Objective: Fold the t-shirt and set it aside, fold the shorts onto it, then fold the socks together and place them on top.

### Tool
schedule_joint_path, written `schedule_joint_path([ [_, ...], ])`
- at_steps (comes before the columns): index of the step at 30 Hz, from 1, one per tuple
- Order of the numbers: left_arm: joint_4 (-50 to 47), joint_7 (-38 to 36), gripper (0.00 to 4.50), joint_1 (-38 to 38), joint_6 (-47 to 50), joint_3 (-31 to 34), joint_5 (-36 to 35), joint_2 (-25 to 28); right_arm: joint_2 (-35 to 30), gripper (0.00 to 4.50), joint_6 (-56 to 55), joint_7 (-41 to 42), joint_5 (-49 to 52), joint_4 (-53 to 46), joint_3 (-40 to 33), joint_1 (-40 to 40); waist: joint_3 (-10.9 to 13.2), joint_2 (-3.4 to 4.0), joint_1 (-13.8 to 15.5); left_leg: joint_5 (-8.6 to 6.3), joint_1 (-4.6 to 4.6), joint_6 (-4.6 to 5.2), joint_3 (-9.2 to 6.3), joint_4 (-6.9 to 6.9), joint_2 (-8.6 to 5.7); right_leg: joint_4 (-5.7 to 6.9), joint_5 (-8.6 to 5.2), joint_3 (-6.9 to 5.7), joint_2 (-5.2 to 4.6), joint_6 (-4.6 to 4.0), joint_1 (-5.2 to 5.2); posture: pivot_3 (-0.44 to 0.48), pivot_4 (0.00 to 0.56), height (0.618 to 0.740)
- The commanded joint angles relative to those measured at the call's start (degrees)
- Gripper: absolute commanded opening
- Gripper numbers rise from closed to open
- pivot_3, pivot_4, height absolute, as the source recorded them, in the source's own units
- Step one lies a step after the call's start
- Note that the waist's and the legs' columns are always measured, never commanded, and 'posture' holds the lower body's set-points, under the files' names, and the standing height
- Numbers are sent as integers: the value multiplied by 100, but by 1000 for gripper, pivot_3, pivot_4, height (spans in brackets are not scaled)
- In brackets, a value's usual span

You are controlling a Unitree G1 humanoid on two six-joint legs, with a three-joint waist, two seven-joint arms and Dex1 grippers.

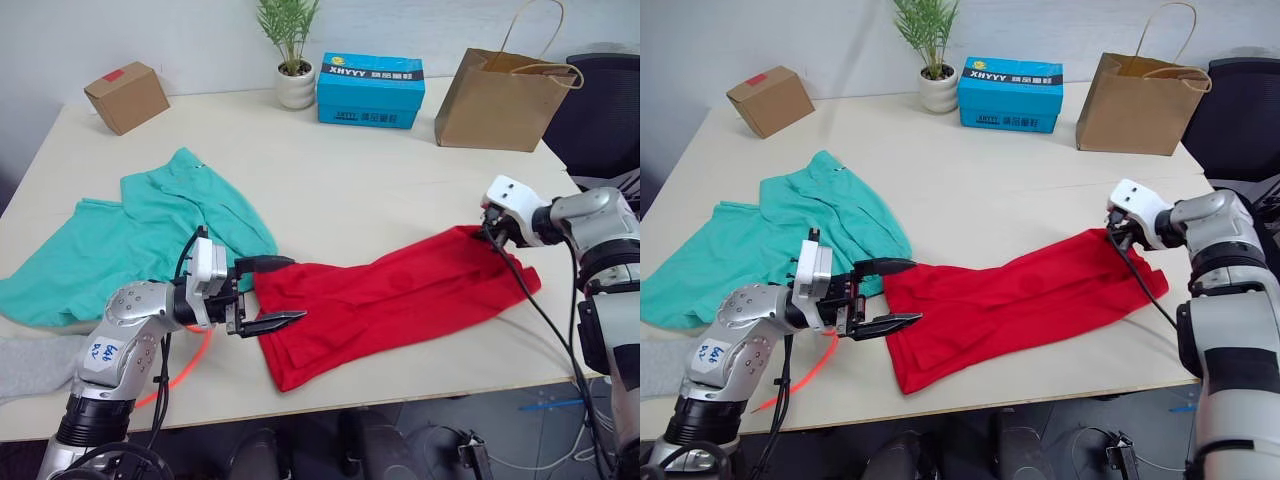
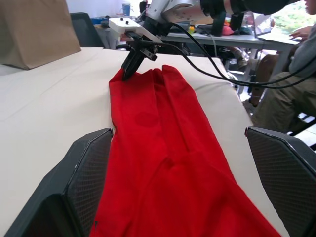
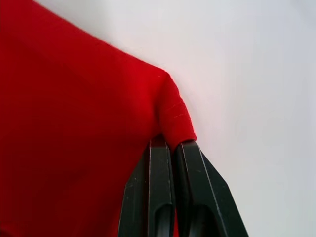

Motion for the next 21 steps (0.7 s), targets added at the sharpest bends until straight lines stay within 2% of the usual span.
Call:
schedule_joint_path([
  [1, 57, 270, 4500, -104, -208, 126, 141, -102, 70, 43, -376, -655, -46, 5, -176, -217, 0, 0, 8, 0, 0, 0, 0, 0, 0, -1, 0, 0, 0, 0, 1, 0, 150, 740],
  [5, 223, 483, 4500, -226, -337, 78, 374, -144, 244, 43, -528, -974, -18, 53, -237, -241, 0, 0, 14, 0, -1, 2, 0, 2, -1, 0, 0, 0, -1, 0, 1, 0, 150, 740],
  [7, 273, 526, 4500, -286, -347, 23, 478, -129, 293, 43, -420, -772, 158, 72, -404, -234, 0, 0, 16, 1, -2, 2, 0, 2, -1, 0, 0, 0, -1, 0, 1, 0, 150, 740],
  [11, 391, 424, 4500, -446, -230, -71, 508, -80, 166, 1021, -391, -375, 357, 12, -681, -174, 0, 0, 20, 1, -2, 3, 0, 1, 0, 0, 0, 0, 0, 0, 1, 0, 150, 740],
  [12, 498, 388, 4500, -568, -136, -111, 527, -41, 36, 1062, -402, -281, 423, -33, -764, -159, 0, 0, 20, 1, -2, 3, 0, 1, 0, 1, 0, 0, 1, 0, 1, 0, 150, 740],
  [13, 630, 330, 4500, -716, -33, -151, 535, 0, -134, 1429, -297, -112, 547, -82, -891, -166, 0, 0, 20, 1, -1, 3, 0, 0, 0, 0, 0, 0, 0, 0, 2, 0, 150, 740],
  [14, 763, 286, 4500, -851, 49, -179, 544, 29, -295, 1552, -201, 73, 654, -134, -1007, -169, 4, 6, 50, 1, -1, 3, 0, 0, 0, 1, 0, 0, 0, 0, 1, 0, 150, 740],
  [16, 966, 201, 4500, -1037, 122, -222, 556, 75, -526, 2248, -34, 395, 832, -255, -1196, -154, 4, 6, 92, 5, -6, 7, -4, 2, -4, 3, 0, -1, 0, 1, 1, 0, 150, 740],
  [19, 1332, 72, 4500, -1420, 371, -365, 607, 130, -925, 3284, 969, 1037, 1295, -547, -1601, -122, 4, 6, 93, 5, -3, 7, -2, 0, -5, 0, 1, 0, -1, 1, 3, 0, 150, 740],
  [21, 1661, -94, 4500, -1761, 422, -615, 805, 131, -1261, 3930, 2064, 1642, 1601, -1152, -1737, 264, 4, 6, 106, 5, -2, 7, -2, 1, -3, 0, 0, -1, 1, 1, 3, 0, 150, 740],
])
